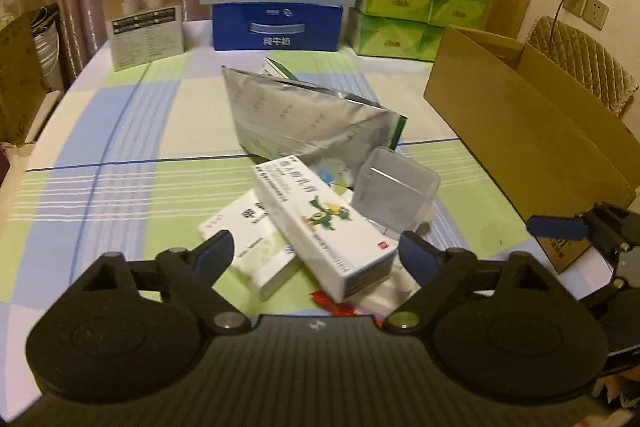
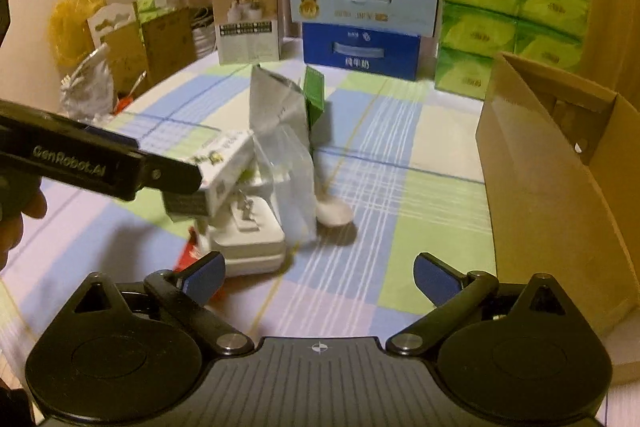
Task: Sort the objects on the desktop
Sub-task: 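Grasp white-green tube box with left tool while right tool grasps white plug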
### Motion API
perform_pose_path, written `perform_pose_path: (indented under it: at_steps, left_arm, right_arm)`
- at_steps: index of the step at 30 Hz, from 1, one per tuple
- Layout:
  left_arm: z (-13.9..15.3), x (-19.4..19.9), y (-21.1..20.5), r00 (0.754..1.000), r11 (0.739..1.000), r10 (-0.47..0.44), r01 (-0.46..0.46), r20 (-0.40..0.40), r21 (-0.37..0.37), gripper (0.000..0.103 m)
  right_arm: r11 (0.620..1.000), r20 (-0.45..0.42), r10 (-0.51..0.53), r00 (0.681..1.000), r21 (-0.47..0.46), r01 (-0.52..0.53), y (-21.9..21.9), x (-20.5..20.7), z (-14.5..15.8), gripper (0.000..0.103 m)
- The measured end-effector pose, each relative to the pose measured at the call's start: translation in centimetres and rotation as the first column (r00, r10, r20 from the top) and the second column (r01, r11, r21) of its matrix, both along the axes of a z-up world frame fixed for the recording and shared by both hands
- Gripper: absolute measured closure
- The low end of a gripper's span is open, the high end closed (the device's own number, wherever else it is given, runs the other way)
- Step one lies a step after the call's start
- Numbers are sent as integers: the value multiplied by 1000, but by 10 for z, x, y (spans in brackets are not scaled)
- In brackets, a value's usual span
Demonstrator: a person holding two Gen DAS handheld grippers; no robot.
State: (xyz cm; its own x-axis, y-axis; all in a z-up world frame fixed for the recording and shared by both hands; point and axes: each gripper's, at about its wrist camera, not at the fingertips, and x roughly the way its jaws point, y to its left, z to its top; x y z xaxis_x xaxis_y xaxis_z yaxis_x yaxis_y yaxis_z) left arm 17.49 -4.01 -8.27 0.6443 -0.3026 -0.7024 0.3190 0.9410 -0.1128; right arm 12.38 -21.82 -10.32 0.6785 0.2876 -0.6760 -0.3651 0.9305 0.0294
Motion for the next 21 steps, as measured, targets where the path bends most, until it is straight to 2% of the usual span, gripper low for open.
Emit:
perform_pose_path:
  at_steps: [5,7,9,15,21]
  left_arm:
    - [-10,9,-11,1000,1000,-18,18,-17,18,33]
    - [-11,10,-10,1000,1000,-13,13,-21,10,42]
    - [-11,11,-8,1000,1000,-9,9,-17,20,55]
    - [-12,3,9,1000,999,11,-10,-23,46,67]
    - [-13,-19,32,999,996,11,-8,-31,91,70]
  right_arm:
    - [1000,-20,-22,1000,19,22,-7,5,-3,6]
    - [1000,-24,-18,1000,25,18,-6,5,-3,6]
    - [1000,-28,-12,1000,17,13,-3,4,-3,6]
    - [998,-51,7,999,55,-4,3,4,-2,6]
    - [994,-64,42,997,100,-36,14,5,-1,8]
